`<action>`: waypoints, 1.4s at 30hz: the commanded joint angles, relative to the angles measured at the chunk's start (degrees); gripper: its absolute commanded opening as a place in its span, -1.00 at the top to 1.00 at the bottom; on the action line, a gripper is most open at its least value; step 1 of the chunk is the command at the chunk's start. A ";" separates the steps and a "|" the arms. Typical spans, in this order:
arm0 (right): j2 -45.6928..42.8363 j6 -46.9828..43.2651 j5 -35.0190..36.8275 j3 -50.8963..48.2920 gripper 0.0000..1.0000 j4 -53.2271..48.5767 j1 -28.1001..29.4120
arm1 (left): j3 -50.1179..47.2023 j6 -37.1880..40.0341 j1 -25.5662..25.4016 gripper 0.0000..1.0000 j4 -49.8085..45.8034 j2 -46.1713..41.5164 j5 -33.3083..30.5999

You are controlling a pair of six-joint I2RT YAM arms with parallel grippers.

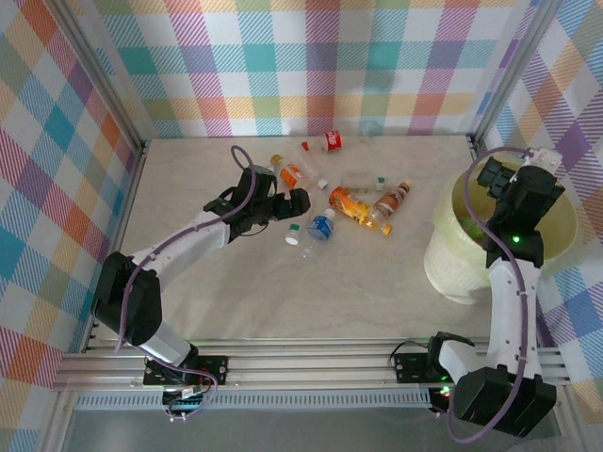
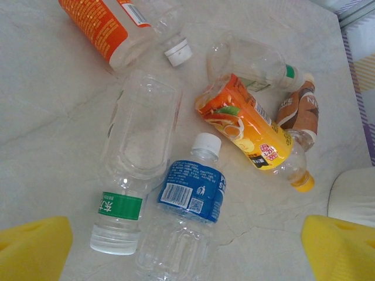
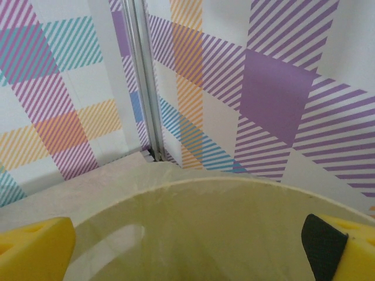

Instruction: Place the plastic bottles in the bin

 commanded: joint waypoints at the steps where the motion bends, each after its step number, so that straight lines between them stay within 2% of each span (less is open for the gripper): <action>1: -1.72 3.14 -2.06 3.75 -0.99 -6.38 -0.47 | -1.45 -1.87 0.64 -1.00 1.00 -0.01 0.10; 4: -2.61 5.40 -5.17 5.98 -0.99 -10.20 -0.38 | -2.32 -2.28 0.63 -1.00 1.50 -0.78 -0.41; 8: -3.31 8.02 -17.69 7.57 -0.99 -12.72 0.06 | -3.16 -2.29 0.68 -1.00 0.97 -1.71 -2.12; 10: -3.05 9.00 -20.15 8.44 -0.99 -13.51 1.73 | -3.64 -2.34 0.68 -1.00 0.97 -2.12 -2.85; 13: -2.71 9.63 -20.58 9.54 -0.99 -13.72 6.60 | -4.60 -2.83 0.68 -1.00 1.47 -2.95 -3.74; 18: -0.38 8.11 -20.39 12.61 -0.99 -13.93 18.07 | -6.93 -3.76 0.76 -1.00 2.46 -5.43 -5.12; 22: 4.21 8.19 -23.48 15.82 -0.99 -14.37 26.54 | -9.09 -4.16 0.81 -1.00 2.39 -8.19 -7.40; 27: 10.95 6.17 -20.56 18.76 -0.99 -16.13 35.41 | -11.35 -4.16 0.99 -1.00 1.55 -11.58 -9.09; 31: 16.23 6.03 -19.29 19.56 -0.99 -17.78 38.86 | -12.21 -4.12 1.16 -1.00 0.58 -13.03 -10.22; 36: 22.94 6.10 -13.59 19.58 -0.99 -21.63 41.29 | -13.01 -4.31 1.21 -1.00 0.10 -14.28 -11.00; 42: 30.66 -4.41 -15.83 17.87 -0.99 -22.41 41.51 | -13.27 -4.37 1.30 -1.00 -0.37 -14.49 -11.36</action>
